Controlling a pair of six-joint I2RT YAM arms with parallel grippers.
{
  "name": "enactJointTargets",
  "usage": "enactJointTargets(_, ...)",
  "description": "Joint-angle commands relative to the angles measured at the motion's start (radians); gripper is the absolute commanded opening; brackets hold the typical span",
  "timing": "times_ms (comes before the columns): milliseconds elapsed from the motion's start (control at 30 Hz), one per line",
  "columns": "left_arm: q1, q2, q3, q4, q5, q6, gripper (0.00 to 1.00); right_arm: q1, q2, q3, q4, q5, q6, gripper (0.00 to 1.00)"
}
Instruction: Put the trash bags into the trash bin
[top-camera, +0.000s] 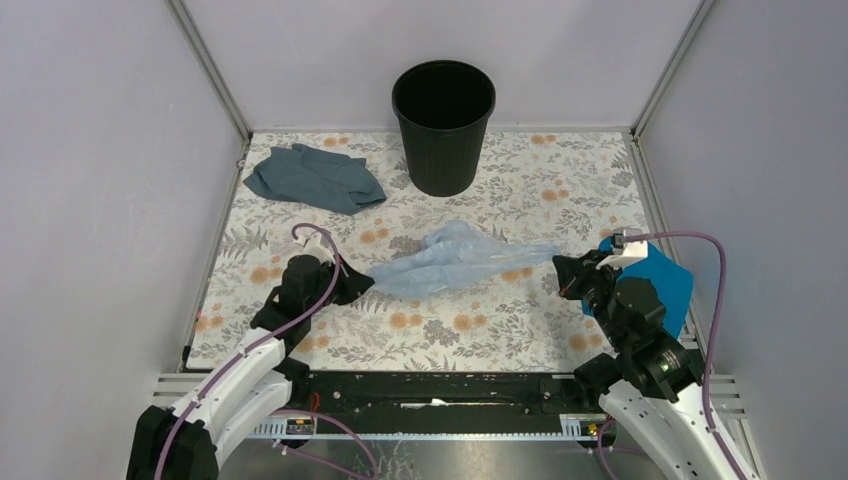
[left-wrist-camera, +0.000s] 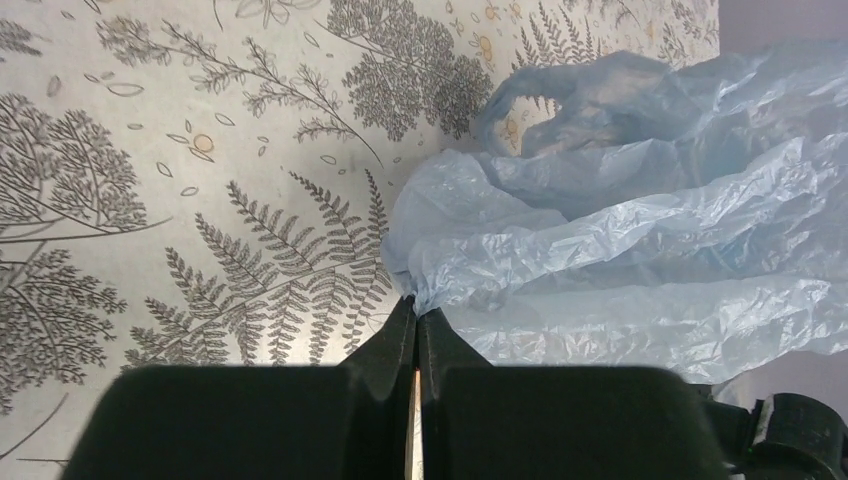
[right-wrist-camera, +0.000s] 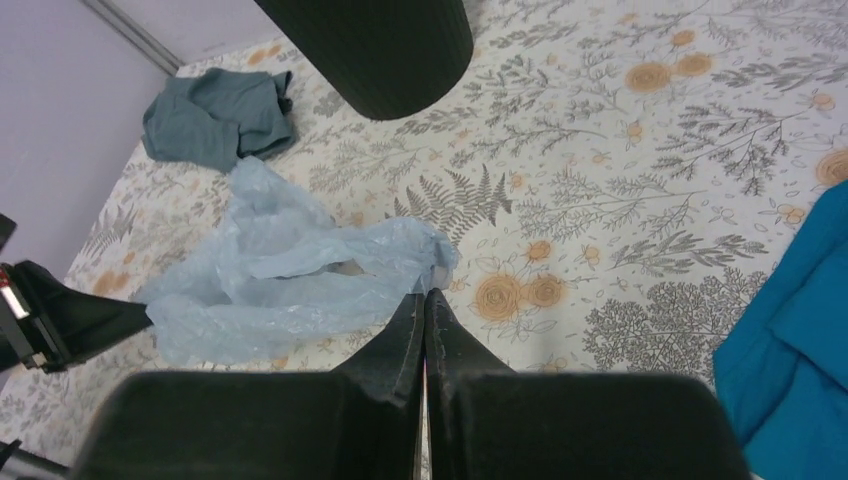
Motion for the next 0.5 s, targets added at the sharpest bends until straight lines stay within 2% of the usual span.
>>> enactJointTargets(0,0.02,-0.005,-0.024,0.123,0.1,-0.06,0.0,-0.003,-0.01,0.054,0.055,0.014,-0.016,0.0)
enactJointTargets(133,0.021,0.07,-0.048,0.325,0.306,-0.143,0.0,-0.003,0.118,0.128,0.087,-0.307,-0.15,0.0)
enactJointTargets(233,0.021,0.151,-0.032,0.386,0.397,-0.16,0.0,-0.003,0.192,0.175,0.086,-0.455,-0.195,0.0)
enactJointTargets(333,0.021,0.191,-0.012,0.328,0.375,-0.128,0.0,-0.003,0.176,0.209,0.084,-0.5,-0.224,0.0)
enactJointTargets(467,0.023,0.176,-0.029,0.239,0.251,-0.118,0.0,-0.003,0.107,0.274,0.029,-0.372,-0.22,0.0)
